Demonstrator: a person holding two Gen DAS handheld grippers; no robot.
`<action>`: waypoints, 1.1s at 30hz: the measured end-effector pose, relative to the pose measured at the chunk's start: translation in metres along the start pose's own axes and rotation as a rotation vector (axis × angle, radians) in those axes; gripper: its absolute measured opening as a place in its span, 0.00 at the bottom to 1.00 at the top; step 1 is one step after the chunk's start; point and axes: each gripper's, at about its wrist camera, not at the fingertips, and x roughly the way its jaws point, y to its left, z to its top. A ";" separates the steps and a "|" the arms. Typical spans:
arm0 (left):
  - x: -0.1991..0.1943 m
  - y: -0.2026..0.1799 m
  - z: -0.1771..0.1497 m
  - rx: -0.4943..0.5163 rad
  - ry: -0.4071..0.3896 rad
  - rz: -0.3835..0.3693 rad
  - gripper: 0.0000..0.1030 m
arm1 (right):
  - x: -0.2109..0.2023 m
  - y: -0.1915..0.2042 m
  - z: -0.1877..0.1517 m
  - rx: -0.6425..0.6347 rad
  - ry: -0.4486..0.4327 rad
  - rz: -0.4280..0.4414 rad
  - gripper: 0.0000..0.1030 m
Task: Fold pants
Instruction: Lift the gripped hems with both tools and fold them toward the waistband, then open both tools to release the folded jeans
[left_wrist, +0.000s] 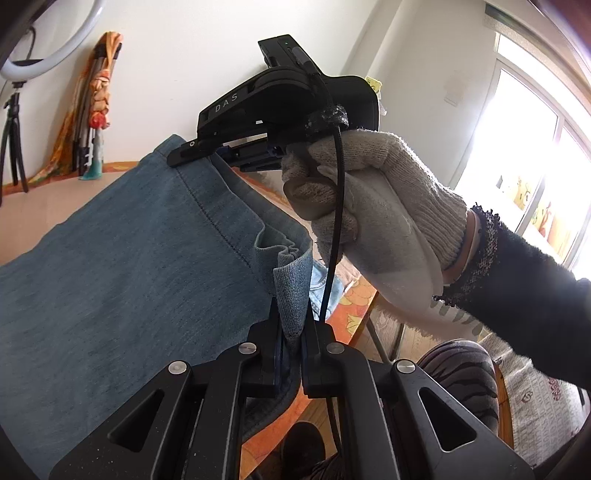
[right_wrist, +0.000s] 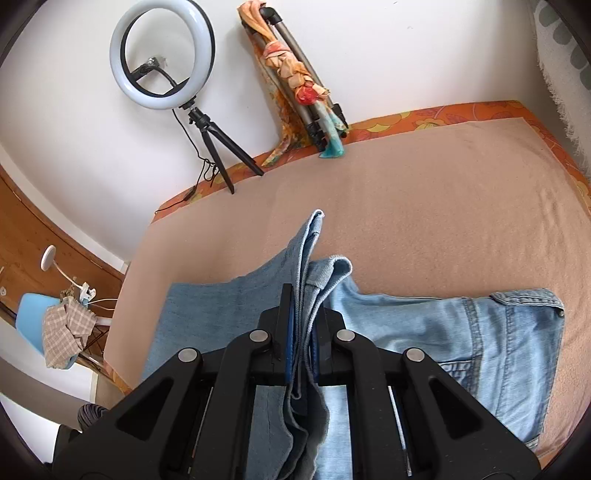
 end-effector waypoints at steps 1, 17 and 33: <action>0.005 -0.004 0.001 0.006 0.004 -0.010 0.05 | -0.004 -0.005 0.001 0.004 -0.003 -0.010 0.08; 0.086 -0.032 0.009 0.056 0.094 -0.096 0.05 | -0.028 -0.102 -0.004 0.111 -0.018 -0.111 0.07; 0.046 -0.009 -0.009 0.018 0.194 -0.043 0.12 | 0.015 -0.137 -0.022 0.138 0.051 -0.191 0.10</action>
